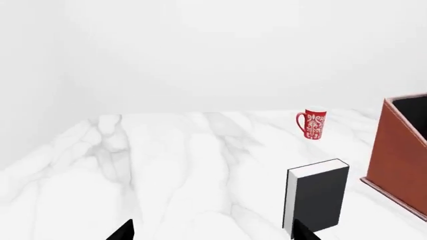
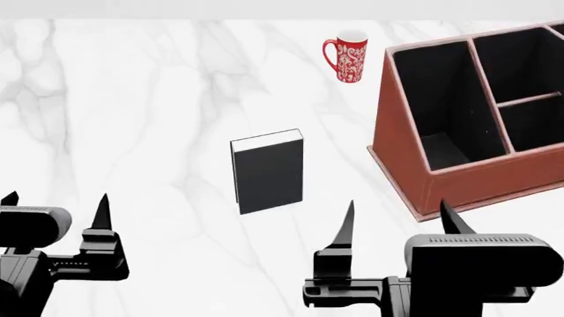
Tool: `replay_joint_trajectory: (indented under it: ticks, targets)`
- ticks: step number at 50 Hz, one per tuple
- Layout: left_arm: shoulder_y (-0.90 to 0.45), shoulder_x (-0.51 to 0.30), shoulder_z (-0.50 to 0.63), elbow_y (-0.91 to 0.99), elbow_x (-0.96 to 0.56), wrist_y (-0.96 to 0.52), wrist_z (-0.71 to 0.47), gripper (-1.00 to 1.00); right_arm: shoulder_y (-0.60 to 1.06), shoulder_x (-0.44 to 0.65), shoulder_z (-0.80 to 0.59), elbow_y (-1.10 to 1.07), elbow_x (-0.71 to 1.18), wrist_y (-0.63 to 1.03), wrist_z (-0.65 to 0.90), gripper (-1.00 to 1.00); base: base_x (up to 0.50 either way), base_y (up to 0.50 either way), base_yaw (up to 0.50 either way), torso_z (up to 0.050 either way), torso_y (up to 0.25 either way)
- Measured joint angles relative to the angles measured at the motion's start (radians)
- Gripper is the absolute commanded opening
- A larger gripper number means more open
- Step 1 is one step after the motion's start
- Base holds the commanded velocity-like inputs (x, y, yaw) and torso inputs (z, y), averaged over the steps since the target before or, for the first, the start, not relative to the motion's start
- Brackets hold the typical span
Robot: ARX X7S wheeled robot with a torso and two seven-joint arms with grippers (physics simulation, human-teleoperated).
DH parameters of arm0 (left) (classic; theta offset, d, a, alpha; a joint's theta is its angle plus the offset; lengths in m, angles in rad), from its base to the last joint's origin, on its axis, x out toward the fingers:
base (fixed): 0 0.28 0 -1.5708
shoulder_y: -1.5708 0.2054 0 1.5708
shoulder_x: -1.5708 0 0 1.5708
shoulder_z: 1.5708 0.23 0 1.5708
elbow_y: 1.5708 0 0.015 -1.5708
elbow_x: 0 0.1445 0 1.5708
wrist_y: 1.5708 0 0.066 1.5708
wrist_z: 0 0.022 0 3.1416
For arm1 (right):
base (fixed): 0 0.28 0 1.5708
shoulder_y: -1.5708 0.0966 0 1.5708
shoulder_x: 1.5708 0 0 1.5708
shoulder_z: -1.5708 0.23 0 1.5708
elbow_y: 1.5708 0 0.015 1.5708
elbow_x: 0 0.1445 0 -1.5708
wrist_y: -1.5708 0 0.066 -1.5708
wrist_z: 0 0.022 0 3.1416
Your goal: Pick up the book and place it in the right compartment of the caddy.
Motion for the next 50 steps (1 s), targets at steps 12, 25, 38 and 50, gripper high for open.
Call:
replay_joint_trajectory:
  ticks: [12,25,38,50]
  targets:
    - [-0.046,-0.015,-0.007,0.041,-0.011,-0.072,-0.016,1.0,0.043,0.013,-0.001,-0.043,0.024,0.076,0.011,1.0,0.0,-0.45,0.0,0.0,0.0]
    - [-0.063,-0.019,-0.003,0.047,-0.028,-0.088,-0.025,1.0,0.068,0.027,0.007,-0.063,0.027,0.11,0.024,1.0,0.0,-0.39,0.0,0.0,0.0]
    - [-0.076,-0.032,-0.015,0.057,-0.03,-0.1,-0.037,1.0,0.099,0.043,-0.03,-0.083,0.031,0.163,0.04,1.0,0.38,0.0,0.0,0.0,0.0]
    - [-0.086,-0.04,-0.025,0.067,-0.037,-0.11,-0.046,1.0,0.119,0.052,-0.049,-0.093,0.034,0.187,0.051,1.0,0.5,0.0,0.0,0.0,0.001]
